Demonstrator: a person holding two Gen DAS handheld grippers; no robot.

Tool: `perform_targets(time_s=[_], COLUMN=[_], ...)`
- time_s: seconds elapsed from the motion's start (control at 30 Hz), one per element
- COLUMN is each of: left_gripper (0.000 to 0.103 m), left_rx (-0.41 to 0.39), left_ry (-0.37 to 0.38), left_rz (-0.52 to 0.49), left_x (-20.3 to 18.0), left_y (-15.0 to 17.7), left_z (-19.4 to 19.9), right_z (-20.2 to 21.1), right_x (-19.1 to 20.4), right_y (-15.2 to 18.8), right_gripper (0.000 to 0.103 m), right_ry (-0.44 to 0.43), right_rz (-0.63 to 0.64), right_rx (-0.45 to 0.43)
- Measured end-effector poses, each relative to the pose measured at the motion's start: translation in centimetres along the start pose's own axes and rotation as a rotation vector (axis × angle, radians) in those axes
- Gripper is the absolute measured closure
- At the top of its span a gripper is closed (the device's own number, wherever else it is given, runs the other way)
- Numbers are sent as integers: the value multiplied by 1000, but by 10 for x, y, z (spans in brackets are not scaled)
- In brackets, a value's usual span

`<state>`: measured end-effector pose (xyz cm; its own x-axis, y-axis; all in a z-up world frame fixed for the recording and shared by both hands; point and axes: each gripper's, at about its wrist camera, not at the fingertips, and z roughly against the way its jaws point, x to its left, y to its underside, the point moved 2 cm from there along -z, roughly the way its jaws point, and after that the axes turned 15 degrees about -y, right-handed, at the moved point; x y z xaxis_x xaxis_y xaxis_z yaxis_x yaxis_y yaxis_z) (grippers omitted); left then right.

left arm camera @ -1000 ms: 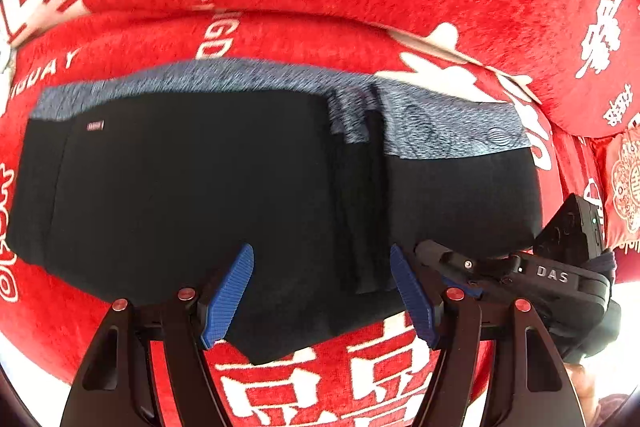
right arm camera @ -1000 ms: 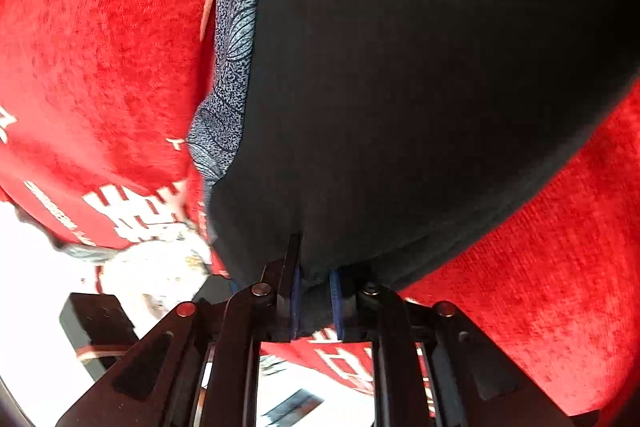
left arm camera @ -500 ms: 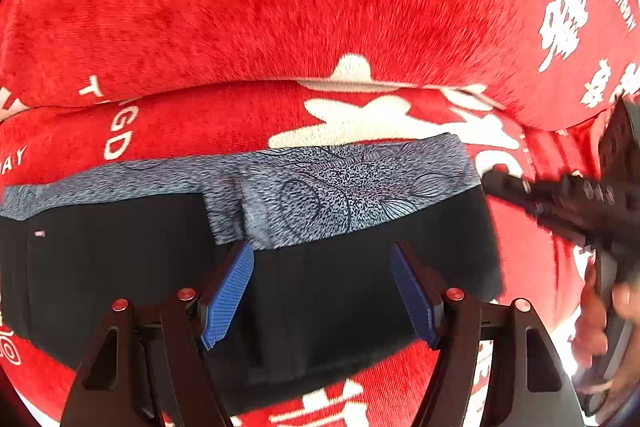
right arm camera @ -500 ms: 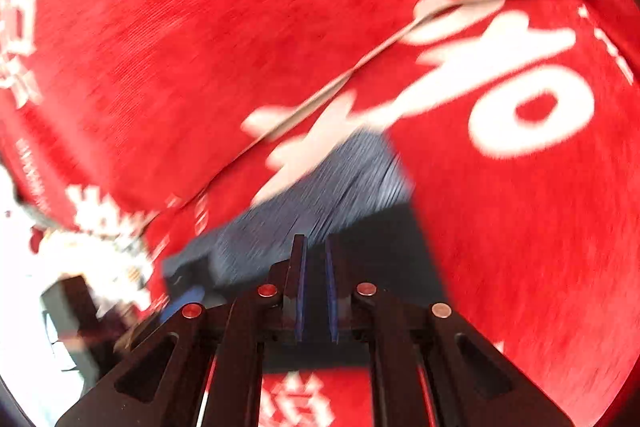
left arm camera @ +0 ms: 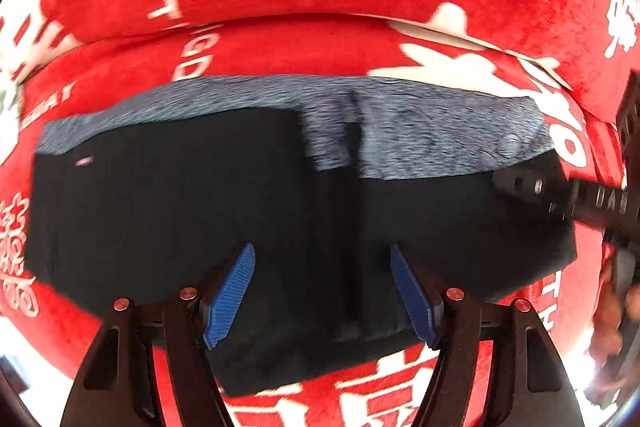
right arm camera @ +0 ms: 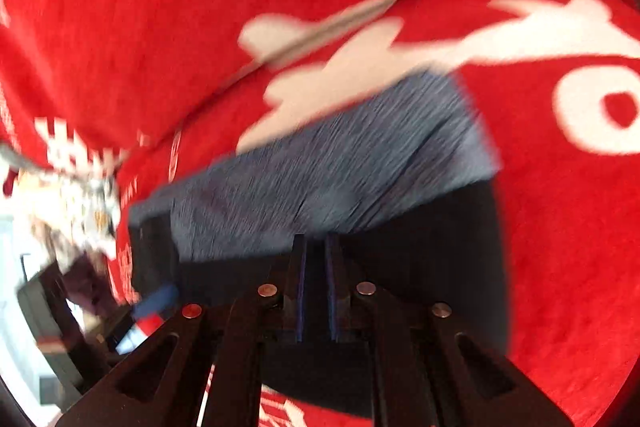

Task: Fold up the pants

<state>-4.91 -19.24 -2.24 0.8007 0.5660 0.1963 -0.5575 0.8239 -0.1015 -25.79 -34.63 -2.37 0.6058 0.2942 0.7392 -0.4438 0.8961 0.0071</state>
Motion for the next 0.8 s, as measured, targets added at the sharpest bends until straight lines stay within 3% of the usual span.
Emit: perform_targets(time_s=[0.17, 0.3, 0.37, 0.43, 0.6, 0.8], left_gripper=[32, 32, 31, 15, 14, 14], left_rx=[16, 29, 25, 23, 16, 34], left_ry=[-69, -84, -91, -94, -110, -138], left_rz=[10, 14, 20, 30, 77, 125], left_x=[8, 4, 0, -5, -3, 20], left_y=[13, 20, 23, 26, 38, 55], left_z=[9, 17, 22, 27, 41, 35], right_z=[-17, 7, 26, 42, 53, 25], right_x=[20, 36, 35, 33, 30, 62], right_y=[28, 53, 59, 66, 65, 35], right_gripper=[93, 90, 69, 51, 50, 53], right_ry=[-91, -90, -72, -40, -2, -6], right_rz=[-1, 56, 77, 94, 119, 177], right_rx=[109, 127, 121, 114, 114, 74])
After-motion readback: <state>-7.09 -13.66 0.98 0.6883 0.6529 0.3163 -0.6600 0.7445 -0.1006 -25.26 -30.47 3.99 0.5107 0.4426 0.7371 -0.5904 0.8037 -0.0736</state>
